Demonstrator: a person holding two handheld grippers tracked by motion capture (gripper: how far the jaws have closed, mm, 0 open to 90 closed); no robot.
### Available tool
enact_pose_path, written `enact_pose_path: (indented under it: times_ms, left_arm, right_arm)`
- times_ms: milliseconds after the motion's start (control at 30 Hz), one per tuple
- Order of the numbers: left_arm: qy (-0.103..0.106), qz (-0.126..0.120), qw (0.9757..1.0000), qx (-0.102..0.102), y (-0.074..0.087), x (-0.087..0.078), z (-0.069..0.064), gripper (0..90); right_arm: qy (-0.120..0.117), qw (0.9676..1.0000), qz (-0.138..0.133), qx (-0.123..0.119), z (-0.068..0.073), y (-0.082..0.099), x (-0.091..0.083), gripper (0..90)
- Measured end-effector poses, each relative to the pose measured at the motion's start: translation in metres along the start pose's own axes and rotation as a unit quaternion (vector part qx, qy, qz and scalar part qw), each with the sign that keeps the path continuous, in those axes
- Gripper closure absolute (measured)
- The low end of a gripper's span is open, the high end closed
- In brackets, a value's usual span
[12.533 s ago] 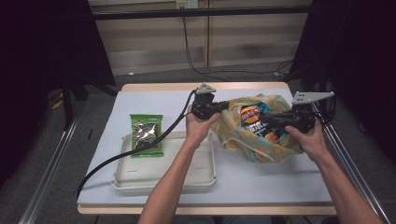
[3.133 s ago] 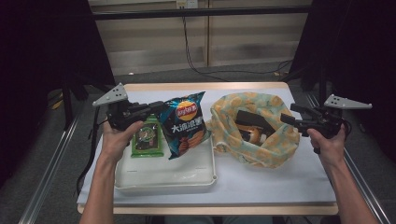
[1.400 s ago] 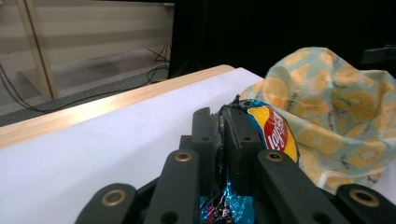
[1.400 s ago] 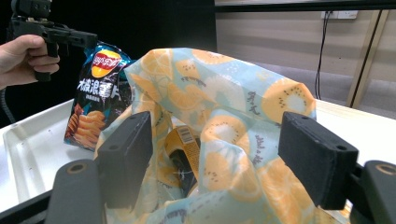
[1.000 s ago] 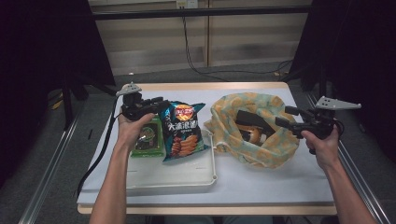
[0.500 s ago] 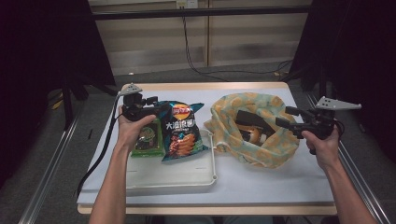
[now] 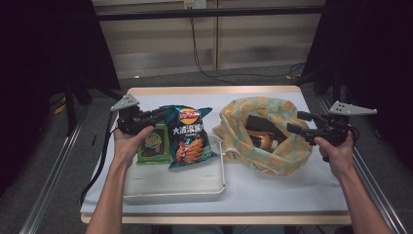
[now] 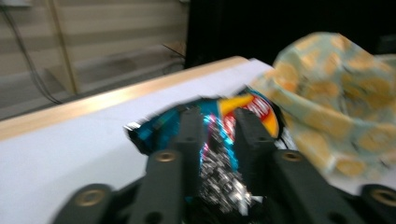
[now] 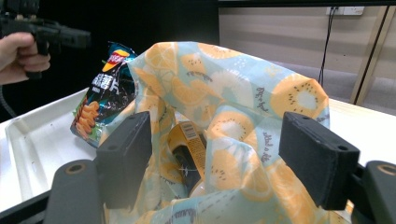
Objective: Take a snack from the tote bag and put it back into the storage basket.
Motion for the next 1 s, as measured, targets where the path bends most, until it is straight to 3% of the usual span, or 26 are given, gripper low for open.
enact_pose_path:
  times_ms: [33, 100, 200, 367, 500, 533, 600, 700, 800, 867, 933, 967, 1000]
  left_arm:
    - [0.011, 0.005, 0.9999, 0.002, 0.003, 0.0, -0.003, 84.1]
    - [0.013, 0.021, 0.9995, 0.017, 0.009, 0.001, -0.012, 90.0]
    - [0.035, 0.04, 0.9983, 0.02, 0.02, 0.001, -0.023, 90.0]
    - [0.051, 0.077, 0.9953, 0.03, 0.039, 0.005, -0.039, 90.0]
    - [0.077, 0.111, 0.9905, 0.027, 0.059, 0.01, -0.053, 90.0]
    - [0.072, 0.123, 0.9892, 0.035, 0.066, 0.012, -0.055, 90.0]
    - [0.078, 0.138, 0.9869, 0.032, 0.079, 0.016, -0.056, 90.0]
    - [0.071, 0.173, 0.9811, 0.049, 0.093, 0.024, -0.06, 90.0]
    - [0.072, 0.187, 0.9786, 0.046, 0.102, 0.03, -0.059, 90.0]
    - [0.061, 0.211, 0.9742, 0.052, 0.109, 0.036, -0.056, 90.0]
    - [0.045, 0.221, 0.9726, 0.056, 0.113, 0.04, -0.05, 90.0]
    - [0.035, 0.221, 0.9728, 0.061, 0.113, 0.042, -0.047, 90.0]
    - [0.028, 0.217, 0.9743, 0.054, 0.111, 0.043, -0.045, 90.0]
  right_arm:
    - [-0.001, 1.0, 0.0, 0.0, 0.0, 0.0, 0.0, 24.9]
    - [0.0, 1.0, -0.001, 0.0, 0.0, -0.001, -0.001, 24.9]
    - [-0.001, 1.0, 0.002, 0.0, 0.001, 0.0, 0.001, 24.9]
    - [-0.006, 1.0, 0.002, -0.001, 0.004, 0.0, 0.002, 24.9]
    - [-0.011, 0.9999, 0.0, -0.004, 0.007, -0.002, 0.002, 25.0]
    - [-0.012, 0.9999, 0.001, -0.003, 0.008, -0.002, 0.002, 25.0]
    - [-0.013, 0.9999, 0.002, -0.007, 0.01, -0.003, 0.003, 25.3]
    - [-0.014, 0.9999, 0.005, -0.006, 0.011, -0.003, 0.004, 25.4]
    - [-0.014, 0.9999, 0.006, -0.007, 0.012, -0.003, 0.005, 25.4]
    - [-0.014, 0.9999, 0.005, -0.007, 0.012, -0.003, 0.005, 25.4]
    - [-0.012, 0.9999, 0.007, -0.008, 0.012, -0.002, 0.006, 25.4]
    - [-0.013, 0.9999, 0.008, -0.008, 0.012, -0.002, 0.006, 25.4]
    - [-0.013, 0.9998, 0.009, -0.009, 0.013, -0.003, 0.006, 25.5]
Point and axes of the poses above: each handheld gripper's, and its own axes: x roughly forward along the jaws, y roughly out of its underside, z roughly to its left, the point moved 4 cm from there along x, roughly forward along the jaws, and after that the axes turned 9 degrees about -x, right-handed, at the moved point
